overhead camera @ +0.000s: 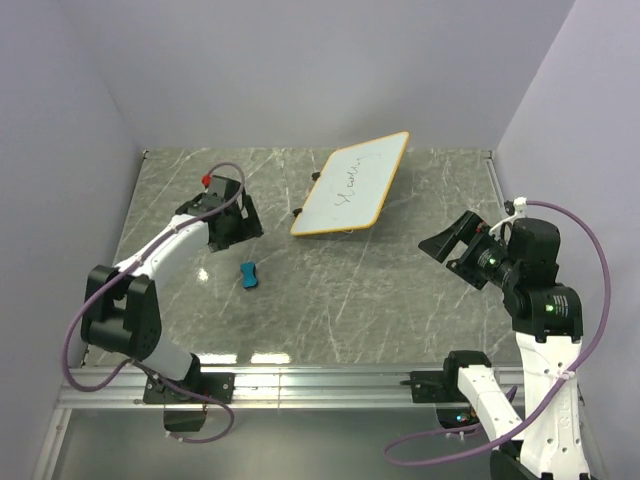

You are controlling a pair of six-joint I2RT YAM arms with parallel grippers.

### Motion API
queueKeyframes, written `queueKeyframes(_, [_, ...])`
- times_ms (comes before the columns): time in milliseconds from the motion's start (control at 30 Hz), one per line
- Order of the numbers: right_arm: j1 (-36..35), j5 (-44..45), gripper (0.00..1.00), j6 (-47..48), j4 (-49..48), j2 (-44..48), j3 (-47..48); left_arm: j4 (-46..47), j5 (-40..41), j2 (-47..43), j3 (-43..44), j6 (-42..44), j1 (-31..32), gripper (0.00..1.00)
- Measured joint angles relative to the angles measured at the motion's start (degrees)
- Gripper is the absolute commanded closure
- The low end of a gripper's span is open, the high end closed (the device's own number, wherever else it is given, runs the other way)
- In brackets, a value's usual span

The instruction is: Erase the whiteboard

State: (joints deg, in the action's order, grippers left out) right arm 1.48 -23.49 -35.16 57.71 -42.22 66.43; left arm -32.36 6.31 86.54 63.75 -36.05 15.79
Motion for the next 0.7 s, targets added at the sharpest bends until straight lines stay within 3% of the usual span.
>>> queueKeyframes(467, [0.0, 1.6, 0.00, 0.8, 0.2, 0.1, 0.0, -1.2, 4.1, 2.1, -11.1, -3.8, 5.6, 0.17])
queueKeyframes(667, [0.0, 1.6, 0.00, 1.4, 0.2, 0.0, 0.0, 0.6, 4.1, 2.4, -12.4, -5.2, 6.7, 0.32])
queueKeyframes(700, [0.0, 1.6, 0.00, 1.4, 0.2, -0.1, 0.0, 1.0, 4.1, 2.6, -12.4, -5.2, 6.7, 0.38])
